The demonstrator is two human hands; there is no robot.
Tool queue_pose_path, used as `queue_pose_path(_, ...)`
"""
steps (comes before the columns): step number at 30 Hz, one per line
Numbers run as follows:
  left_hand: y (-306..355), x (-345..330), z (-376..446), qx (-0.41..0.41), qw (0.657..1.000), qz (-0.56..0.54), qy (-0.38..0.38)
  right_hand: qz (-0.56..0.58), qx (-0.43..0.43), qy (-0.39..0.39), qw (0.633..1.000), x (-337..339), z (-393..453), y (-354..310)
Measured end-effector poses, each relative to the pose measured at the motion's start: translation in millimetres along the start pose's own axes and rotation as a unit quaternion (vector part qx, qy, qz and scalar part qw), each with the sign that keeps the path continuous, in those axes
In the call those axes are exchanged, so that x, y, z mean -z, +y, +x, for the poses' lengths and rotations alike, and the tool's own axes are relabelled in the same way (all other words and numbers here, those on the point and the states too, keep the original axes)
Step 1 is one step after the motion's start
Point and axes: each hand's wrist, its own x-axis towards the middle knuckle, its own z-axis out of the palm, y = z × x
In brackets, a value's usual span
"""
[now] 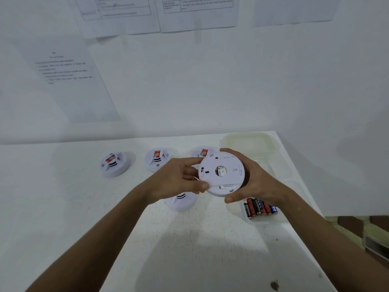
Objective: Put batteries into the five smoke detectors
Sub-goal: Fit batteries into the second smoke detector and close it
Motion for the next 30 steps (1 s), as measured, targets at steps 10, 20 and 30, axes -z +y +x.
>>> queue_pose_path(10,-4.6,1.0,-2.8,-0.022,0.999,0.024,0.023,-0.015,-0.051,-0.023,0.998,-7.5,0.4,-17.4)
queue_pose_path(20,-14.8,-3.4,-9.3,-0.011,0.993,-0.017,0.114,0.128,-0.114,0.083,0.982,-13.6,3.8,-14.6)
queue_pose_path(30,-9.9,-10.7,-9.2,0.011,0.988,-0.099,0.114,0.120,-0.063,0.163,0.977,-21.3,8.6,-11.0)
